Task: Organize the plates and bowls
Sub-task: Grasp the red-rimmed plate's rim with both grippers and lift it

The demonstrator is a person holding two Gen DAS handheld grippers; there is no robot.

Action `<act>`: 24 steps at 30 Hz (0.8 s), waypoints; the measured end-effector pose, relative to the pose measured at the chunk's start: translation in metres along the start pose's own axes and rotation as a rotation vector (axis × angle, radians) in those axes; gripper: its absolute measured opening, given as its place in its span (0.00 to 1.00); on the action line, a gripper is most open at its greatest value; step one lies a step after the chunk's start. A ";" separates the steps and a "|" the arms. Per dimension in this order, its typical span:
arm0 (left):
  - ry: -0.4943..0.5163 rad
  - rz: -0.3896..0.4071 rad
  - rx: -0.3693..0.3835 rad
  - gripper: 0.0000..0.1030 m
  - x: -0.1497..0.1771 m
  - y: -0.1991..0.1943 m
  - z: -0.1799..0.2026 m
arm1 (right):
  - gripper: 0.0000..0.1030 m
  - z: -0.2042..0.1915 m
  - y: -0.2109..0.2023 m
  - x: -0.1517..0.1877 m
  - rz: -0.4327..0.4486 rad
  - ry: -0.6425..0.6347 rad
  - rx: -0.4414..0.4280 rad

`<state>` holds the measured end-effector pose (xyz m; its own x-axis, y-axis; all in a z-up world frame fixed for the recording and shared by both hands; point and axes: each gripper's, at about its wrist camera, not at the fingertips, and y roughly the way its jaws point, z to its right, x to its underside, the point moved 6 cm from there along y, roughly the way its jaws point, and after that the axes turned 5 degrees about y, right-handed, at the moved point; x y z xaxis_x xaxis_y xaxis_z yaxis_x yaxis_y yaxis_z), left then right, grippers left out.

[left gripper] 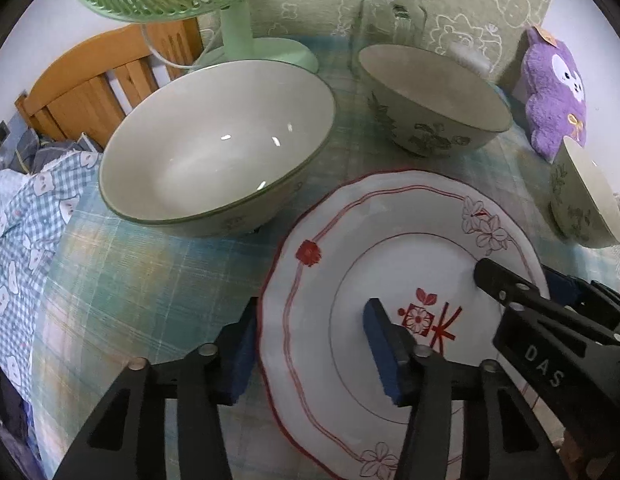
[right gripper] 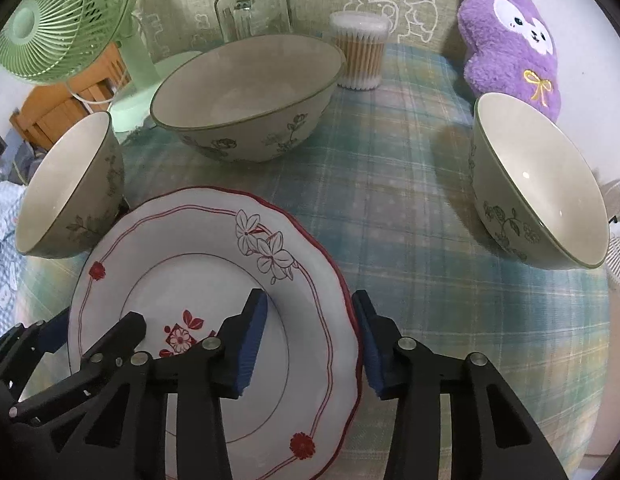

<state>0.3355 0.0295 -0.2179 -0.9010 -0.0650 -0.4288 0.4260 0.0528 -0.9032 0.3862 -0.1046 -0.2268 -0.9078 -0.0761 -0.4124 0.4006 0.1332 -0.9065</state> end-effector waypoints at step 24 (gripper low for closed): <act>0.064 0.044 -0.033 0.49 0.001 -0.057 0.021 | 0.45 0.010 -0.052 0.003 0.029 0.003 0.007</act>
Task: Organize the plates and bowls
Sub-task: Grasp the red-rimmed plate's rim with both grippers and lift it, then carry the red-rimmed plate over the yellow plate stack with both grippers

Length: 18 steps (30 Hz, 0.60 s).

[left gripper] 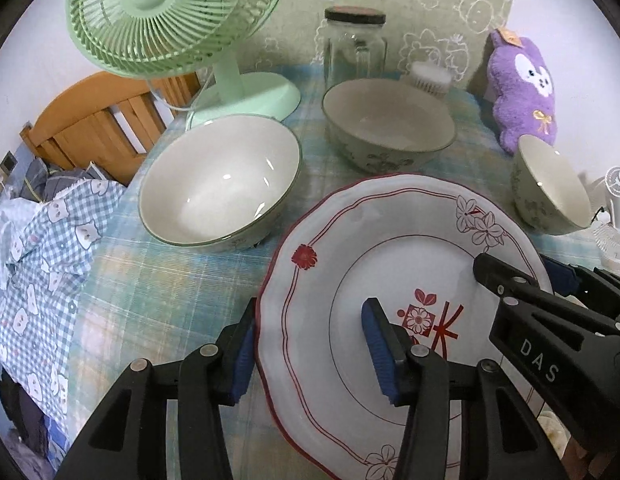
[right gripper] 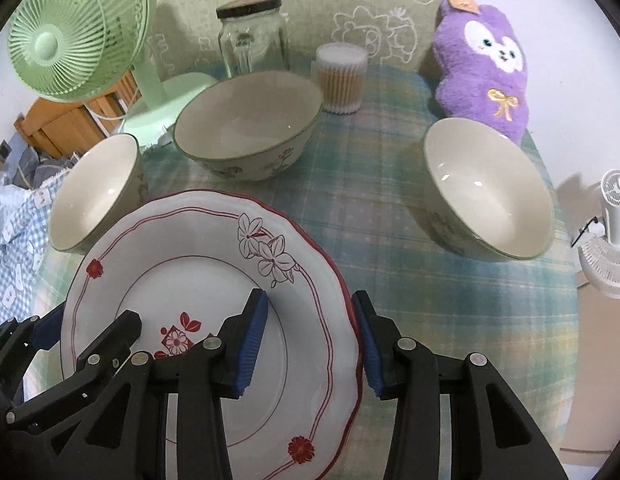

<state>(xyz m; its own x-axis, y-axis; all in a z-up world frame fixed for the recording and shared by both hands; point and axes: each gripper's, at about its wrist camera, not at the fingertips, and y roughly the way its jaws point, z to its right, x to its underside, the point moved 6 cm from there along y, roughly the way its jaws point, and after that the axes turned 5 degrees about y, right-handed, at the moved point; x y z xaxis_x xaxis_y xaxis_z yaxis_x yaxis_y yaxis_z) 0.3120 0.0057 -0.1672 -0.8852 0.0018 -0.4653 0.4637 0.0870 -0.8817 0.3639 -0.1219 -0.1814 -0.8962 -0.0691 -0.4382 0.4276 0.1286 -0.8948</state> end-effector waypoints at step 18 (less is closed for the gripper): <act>0.035 0.078 0.037 0.48 0.033 -0.068 0.019 | 0.44 0.018 -0.083 0.042 0.074 0.037 0.035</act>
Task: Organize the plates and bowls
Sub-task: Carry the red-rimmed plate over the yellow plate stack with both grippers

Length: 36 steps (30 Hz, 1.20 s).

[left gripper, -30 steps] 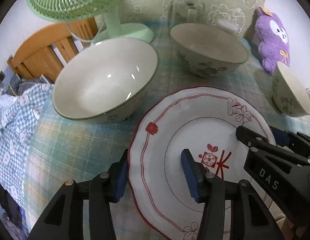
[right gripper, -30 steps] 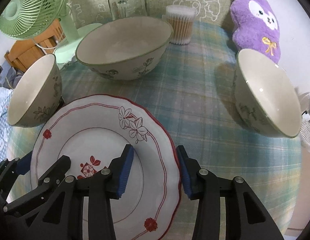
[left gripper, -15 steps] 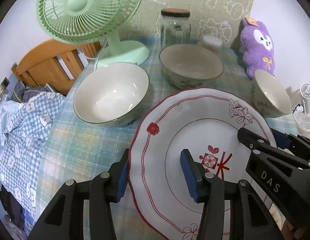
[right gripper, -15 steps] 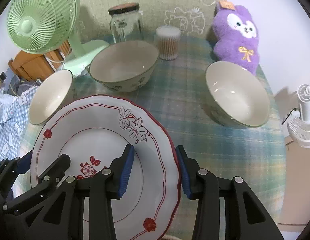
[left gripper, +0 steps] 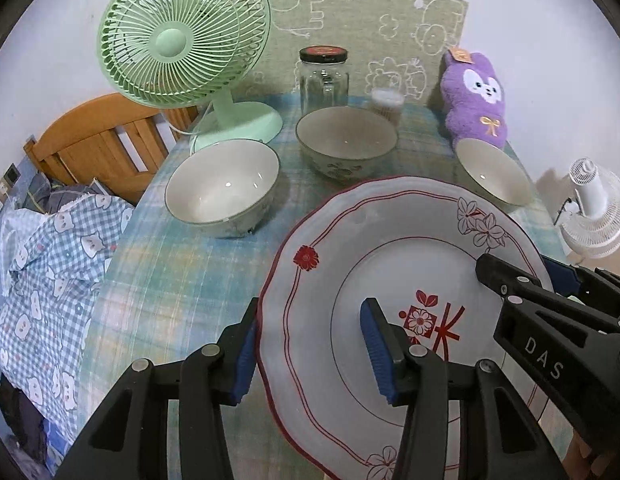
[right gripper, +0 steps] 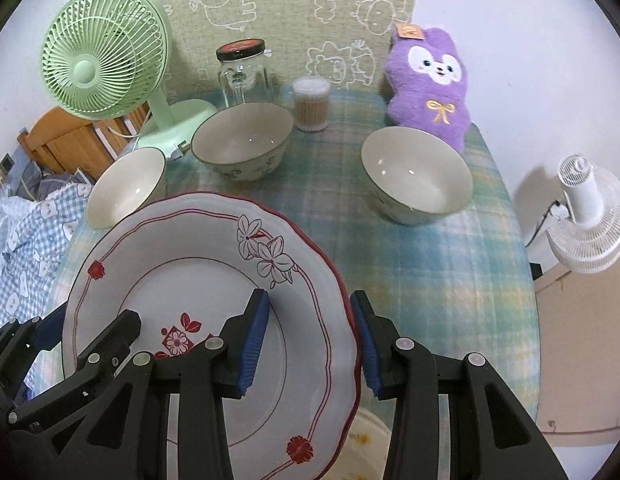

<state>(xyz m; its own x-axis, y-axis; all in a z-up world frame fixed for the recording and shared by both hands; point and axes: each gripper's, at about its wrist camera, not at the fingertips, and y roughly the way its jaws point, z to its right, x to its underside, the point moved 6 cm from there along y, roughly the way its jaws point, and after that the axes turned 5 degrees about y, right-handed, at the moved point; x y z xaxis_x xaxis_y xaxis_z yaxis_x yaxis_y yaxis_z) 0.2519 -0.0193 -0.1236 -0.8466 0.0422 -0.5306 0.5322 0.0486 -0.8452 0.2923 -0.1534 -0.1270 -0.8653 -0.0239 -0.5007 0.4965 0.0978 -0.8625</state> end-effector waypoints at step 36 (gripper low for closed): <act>0.183 -0.082 0.145 0.48 0.107 -0.010 0.069 | 0.44 0.072 -0.030 0.144 -0.073 0.147 0.138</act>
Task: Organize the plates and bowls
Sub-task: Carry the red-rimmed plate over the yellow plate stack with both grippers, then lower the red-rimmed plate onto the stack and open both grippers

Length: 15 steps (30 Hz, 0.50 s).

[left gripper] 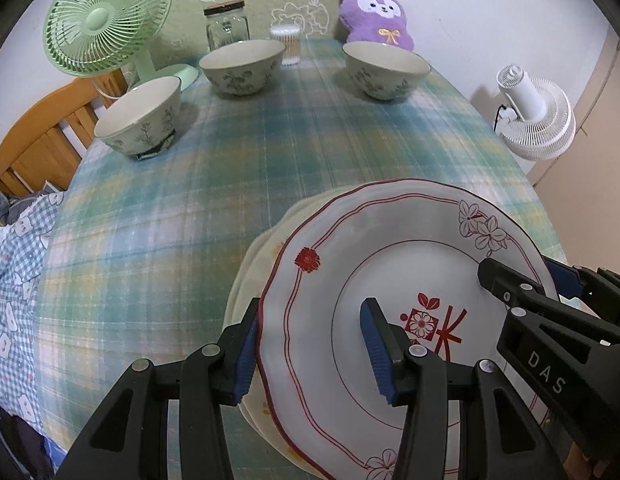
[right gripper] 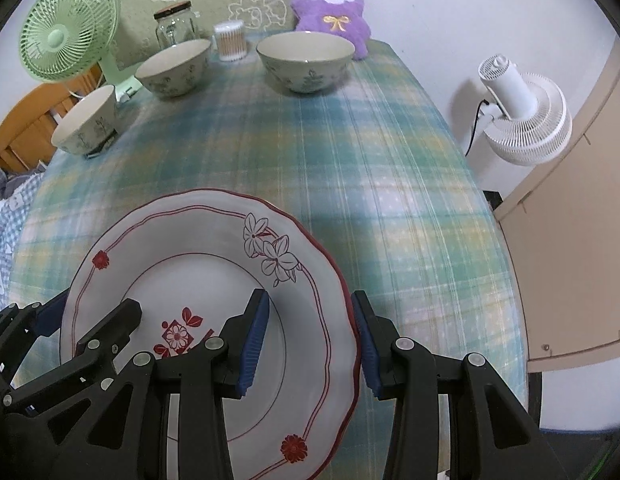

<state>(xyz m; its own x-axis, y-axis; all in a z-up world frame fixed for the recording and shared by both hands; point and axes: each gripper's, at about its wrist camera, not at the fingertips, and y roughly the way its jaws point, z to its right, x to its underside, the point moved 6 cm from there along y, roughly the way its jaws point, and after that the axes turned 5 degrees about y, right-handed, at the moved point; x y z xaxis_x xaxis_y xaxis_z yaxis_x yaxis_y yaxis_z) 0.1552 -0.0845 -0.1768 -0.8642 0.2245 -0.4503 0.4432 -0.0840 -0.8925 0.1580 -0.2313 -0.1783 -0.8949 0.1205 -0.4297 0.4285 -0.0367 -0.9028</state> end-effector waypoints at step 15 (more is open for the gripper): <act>0.056 0.000 -0.050 0.47 0.001 0.008 0.009 | 0.44 0.002 0.012 0.006 -0.037 0.023 0.053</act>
<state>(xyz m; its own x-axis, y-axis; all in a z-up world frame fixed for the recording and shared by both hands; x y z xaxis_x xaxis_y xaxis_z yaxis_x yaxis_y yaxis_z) 0.1558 -0.0933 -0.1852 -0.8503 0.2782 -0.4468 0.4557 -0.0356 -0.8894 0.1574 -0.2328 -0.1916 -0.9065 0.1458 -0.3963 0.3878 -0.0841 -0.9179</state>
